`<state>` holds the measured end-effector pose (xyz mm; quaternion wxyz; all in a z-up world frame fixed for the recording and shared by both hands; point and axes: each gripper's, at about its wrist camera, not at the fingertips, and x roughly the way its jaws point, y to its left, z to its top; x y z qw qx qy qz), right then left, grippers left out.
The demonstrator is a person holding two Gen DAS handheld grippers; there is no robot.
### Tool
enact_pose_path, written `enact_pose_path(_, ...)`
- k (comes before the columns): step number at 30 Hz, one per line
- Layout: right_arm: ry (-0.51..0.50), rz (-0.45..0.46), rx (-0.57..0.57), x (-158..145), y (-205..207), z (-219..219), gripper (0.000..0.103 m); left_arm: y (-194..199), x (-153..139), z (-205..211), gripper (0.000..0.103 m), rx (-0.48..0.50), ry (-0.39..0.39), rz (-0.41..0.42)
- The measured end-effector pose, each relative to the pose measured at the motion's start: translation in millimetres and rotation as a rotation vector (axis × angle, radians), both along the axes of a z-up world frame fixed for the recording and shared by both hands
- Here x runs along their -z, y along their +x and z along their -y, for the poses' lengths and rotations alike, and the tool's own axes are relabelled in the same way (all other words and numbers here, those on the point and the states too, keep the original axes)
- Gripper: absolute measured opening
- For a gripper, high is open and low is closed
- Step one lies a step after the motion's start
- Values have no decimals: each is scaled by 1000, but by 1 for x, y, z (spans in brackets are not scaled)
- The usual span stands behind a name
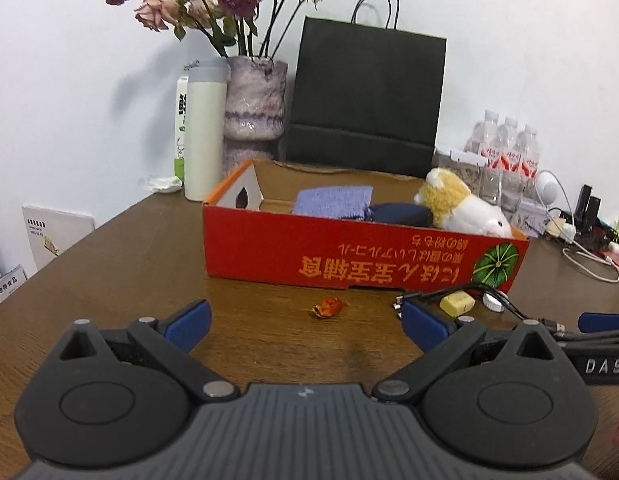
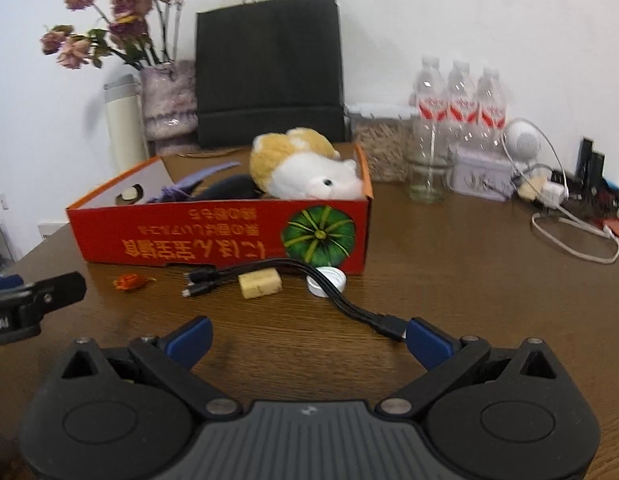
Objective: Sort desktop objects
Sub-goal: 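Move both tools back toward the orange candy and black cable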
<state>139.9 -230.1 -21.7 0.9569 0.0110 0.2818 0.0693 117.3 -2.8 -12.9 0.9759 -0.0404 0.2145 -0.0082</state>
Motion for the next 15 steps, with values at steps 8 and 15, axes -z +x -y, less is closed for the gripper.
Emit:
enact_pose_path(8,4,-29,8,-3,2,3,103,7,3,11,103,-4,6,-41)
enact_pose_path(15,-5,-36,15,-2,3,2,103,5,3,10,103,2,-3,-39)
